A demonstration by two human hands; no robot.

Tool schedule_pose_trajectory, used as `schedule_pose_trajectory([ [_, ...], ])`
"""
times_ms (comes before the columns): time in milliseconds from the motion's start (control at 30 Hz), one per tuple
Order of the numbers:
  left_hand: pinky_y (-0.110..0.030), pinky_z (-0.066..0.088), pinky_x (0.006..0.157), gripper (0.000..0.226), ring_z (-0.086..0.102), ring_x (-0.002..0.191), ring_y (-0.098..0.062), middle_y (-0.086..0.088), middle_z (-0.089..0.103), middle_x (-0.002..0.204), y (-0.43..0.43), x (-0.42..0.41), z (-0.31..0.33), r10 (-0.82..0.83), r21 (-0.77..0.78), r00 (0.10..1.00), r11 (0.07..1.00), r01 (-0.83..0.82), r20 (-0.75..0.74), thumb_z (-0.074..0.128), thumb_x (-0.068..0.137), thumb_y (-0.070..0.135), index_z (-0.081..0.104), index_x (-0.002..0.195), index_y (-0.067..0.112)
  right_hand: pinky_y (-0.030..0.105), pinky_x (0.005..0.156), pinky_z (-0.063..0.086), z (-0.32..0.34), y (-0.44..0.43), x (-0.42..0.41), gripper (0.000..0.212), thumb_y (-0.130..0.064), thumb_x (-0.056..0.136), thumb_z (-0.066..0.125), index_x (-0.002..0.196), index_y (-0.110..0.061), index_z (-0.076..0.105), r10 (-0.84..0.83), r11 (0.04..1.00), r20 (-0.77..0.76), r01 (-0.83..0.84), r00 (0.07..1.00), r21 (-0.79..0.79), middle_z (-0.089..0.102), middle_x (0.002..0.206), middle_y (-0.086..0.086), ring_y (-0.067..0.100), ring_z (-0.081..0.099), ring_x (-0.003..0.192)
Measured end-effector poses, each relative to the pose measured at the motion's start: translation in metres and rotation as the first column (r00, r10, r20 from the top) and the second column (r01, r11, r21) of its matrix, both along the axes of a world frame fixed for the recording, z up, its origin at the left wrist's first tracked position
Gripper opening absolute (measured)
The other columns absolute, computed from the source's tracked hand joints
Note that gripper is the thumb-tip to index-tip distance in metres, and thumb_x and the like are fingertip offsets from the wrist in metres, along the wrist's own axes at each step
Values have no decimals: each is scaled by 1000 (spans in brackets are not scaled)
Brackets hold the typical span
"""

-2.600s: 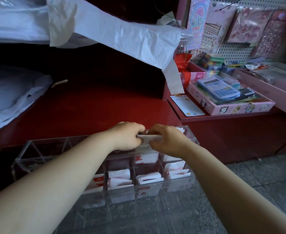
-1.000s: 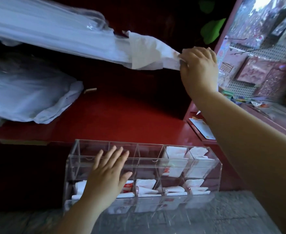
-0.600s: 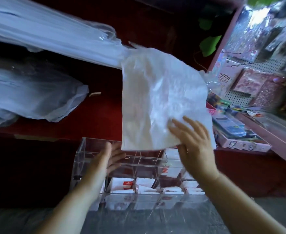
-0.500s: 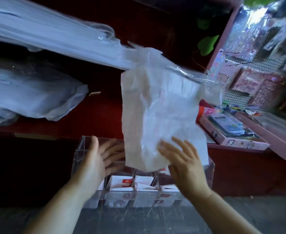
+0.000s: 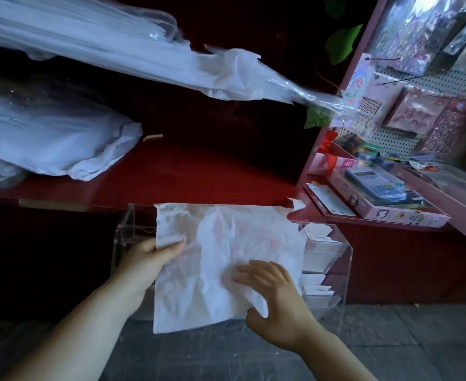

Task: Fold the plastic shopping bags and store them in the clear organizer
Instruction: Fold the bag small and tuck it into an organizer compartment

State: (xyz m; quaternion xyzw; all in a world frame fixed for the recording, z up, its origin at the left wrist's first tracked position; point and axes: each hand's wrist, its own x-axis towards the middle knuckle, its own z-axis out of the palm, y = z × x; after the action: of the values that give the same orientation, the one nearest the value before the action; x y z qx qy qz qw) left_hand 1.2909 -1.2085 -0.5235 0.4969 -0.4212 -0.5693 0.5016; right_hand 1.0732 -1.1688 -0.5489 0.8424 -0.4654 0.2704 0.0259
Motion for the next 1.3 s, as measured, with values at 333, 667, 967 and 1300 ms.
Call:
schedule_pose_trajectory([
  [333, -35, 48, 84, 11, 64, 86, -18, 1, 73, 77, -15, 12, -9, 44, 126, 997, 991, -51, 62, 58, 85, 18, 68, 83, 14, 17, 70, 30, 12, -41, -43, 26, -8, 87, 55, 113, -2, 57, -648, 759, 577, 485, 497, 435, 57, 103, 9, 20, 53, 92],
  [667, -30, 49, 65, 7, 66, 59, -14, 1, 71, 65, -17, -6, -16, 2, 100, 981, 995, -21, 196, 61, 83, 10, 65, 78, 10, 28, 69, 39, 10, -40, -62, 18, -15, 85, 62, 95, -1, 60, -751, 655, 529, 344, 395, 673, 62, 86, 9, 24, 55, 81],
  [967, -19, 50, 42, 12, 63, 45, -10, 1, 67, 52, -15, 11, -11, 10, 127, 988, 991, -30, 155, 56, 87, 13, 62, 77, 8, 23, 50, 50, 20, -23, -69, 19, -4, 89, 51, 73, -4, 60, -663, 709, 721, -138, 203, 691, 63, 64, 7, 14, 59, 52],
  [1300, -10, 25, 102, 39, 53, 117, -6, -13, 63, 120, 8, 36, 3, 13, 77, 998, 997, -8, -54, 28, 98, 8, 61, 118, 9, 35, 72, 56, 7, -21, -76, 38, -8, 63, 65, 101, -5, 64, -534, 721, 844, -499, 43, 481, 68, 96, 14, 26, 66, 82],
])
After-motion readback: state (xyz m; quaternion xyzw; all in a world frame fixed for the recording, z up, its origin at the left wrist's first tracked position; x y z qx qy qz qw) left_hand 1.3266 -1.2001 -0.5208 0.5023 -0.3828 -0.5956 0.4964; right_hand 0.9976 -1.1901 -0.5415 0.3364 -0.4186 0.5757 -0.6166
